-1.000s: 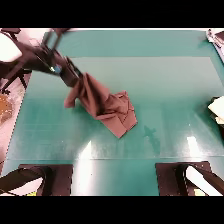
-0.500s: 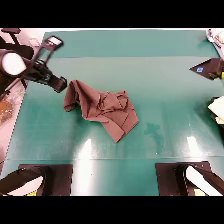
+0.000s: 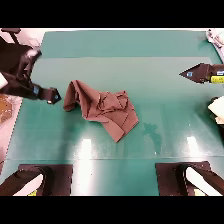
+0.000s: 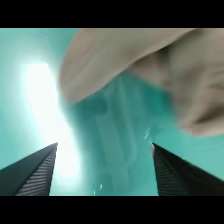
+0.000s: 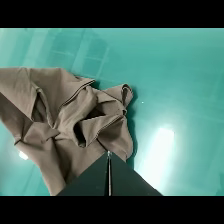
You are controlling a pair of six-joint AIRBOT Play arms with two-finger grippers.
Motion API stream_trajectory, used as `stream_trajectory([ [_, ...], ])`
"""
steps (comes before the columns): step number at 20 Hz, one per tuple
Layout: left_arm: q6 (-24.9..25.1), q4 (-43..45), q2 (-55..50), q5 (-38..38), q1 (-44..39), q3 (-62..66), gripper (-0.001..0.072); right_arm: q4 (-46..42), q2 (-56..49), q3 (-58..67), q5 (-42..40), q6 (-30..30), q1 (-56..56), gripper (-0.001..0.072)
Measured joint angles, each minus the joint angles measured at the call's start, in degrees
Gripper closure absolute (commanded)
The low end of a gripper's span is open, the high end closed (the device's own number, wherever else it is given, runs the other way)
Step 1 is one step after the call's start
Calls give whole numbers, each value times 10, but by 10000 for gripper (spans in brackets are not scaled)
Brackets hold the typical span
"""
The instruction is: Fold the shirts.
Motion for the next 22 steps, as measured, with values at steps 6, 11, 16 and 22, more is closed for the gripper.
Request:
stream_trajectory([
  [6,-60,-32,-7,118,5,-157,10,0,0,0,3,-4,2,696],
  [11,16,-19,-9,206,50,-194,11,0,0,0,4,-4,2,695],
  [16,176,-48,-29,296,71,-201,11,0,0,0,-4,-5,2,696],
  [22,348,-162,-94,289,75,-202,12,1,0,0,-8,-5,2,695],
])
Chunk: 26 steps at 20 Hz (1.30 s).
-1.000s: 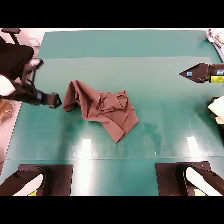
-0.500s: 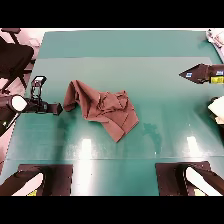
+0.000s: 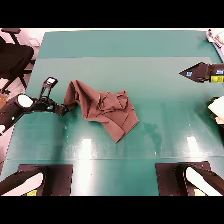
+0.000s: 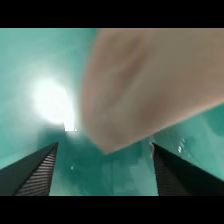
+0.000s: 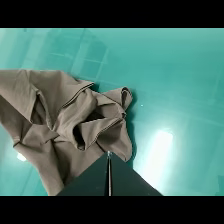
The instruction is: Fold the shirts.
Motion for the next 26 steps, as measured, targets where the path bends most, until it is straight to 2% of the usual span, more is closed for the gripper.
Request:
stream_trajectory([
  [1,15,-7,-5,0,0,0,14,0,0,0,0,0,0,695],
  [2,26,-12,-8,5,1,0,86,0,0,0,0,0,0,695],
  [3,34,-17,-10,16,1,0,367,0,0,0,1,0,0,695],
  [4,40,-20,-12,29,1,0,557,0,0,0,1,0,0,695],
  [6,49,-24,-15,64,1,0,579,0,0,0,1,0,0,695],
  [7,51,-26,-16,85,1,0,681,0,0,-1,0,0,1,695],
  [12,58,-30,-17,140,1,0,681,1,0,-60,-2,13,2,693],
  [13,58,-30,-17,142,1,0,681,1,0,-84,0,25,4,639],
  [14,58,-31,-17,142,1,0,681,1,0,-113,2,38,10,397],
  [15,59,-33,-17,144,1,0,681,1,0,-141,1,50,18,223],
  [17,59,-34,-17,144,1,0,681,1,0,-200,-21,78,51,222],
  [20,60,-34,-17,145,1,0,681,1,0,-277,-102,140,133,227],
  [26,60,-35,-16,145,1,0,680,-3,0,-377,-294,358,287,244],
])
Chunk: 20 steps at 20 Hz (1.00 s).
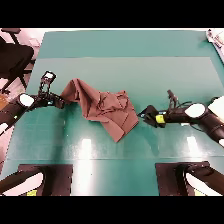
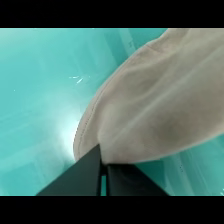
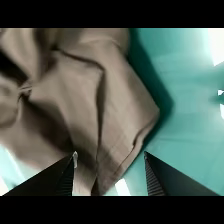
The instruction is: Fold the shirts.
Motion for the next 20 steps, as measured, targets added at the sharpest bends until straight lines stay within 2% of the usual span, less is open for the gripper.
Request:
stream_trajectory([
  [3,0,0,0,0,0,0,681,-1,0,-37,-67,84,40,245],
  [7,0,-2,0,0,0,0,681,-1,0,-69,-132,133,57,310],
  [11,0,-3,0,0,0,0,680,0,0,-80,-182,137,62,310],
  [20,0,-3,0,0,0,0,680,3,0,-83,-229,137,99,311],
])
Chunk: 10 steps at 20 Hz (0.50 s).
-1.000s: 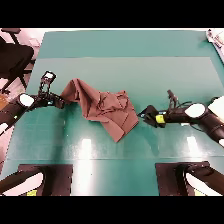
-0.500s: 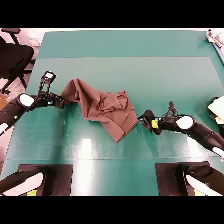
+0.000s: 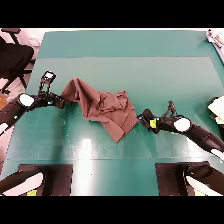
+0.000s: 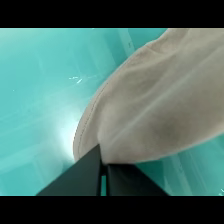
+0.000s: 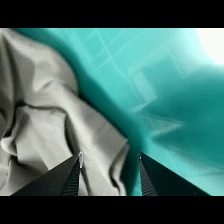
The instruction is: Fold the shirts.
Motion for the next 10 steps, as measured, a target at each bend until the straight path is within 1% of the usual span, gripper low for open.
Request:
stream_trajectory([
  [3,0,0,0,0,0,0,680,1,-14,0,-28,17,26,315],
  [4,0,0,0,0,0,0,680,2,-23,0,-33,24,31,338],
  [5,0,0,0,-1,0,0,680,5,-34,2,-39,28,35,338],
  [6,0,-1,0,-2,0,0,680,6,-45,6,-41,31,38,382],
  [8,0,-1,0,-3,0,0,681,4,-69,21,-37,35,42,638],
  [9,0,-1,0,-4,0,0,681,2,-82,33,-34,34,43,695],
  [10,0,-1,0,-5,0,0,681,-1,-90,46,-27,31,44,695],
])
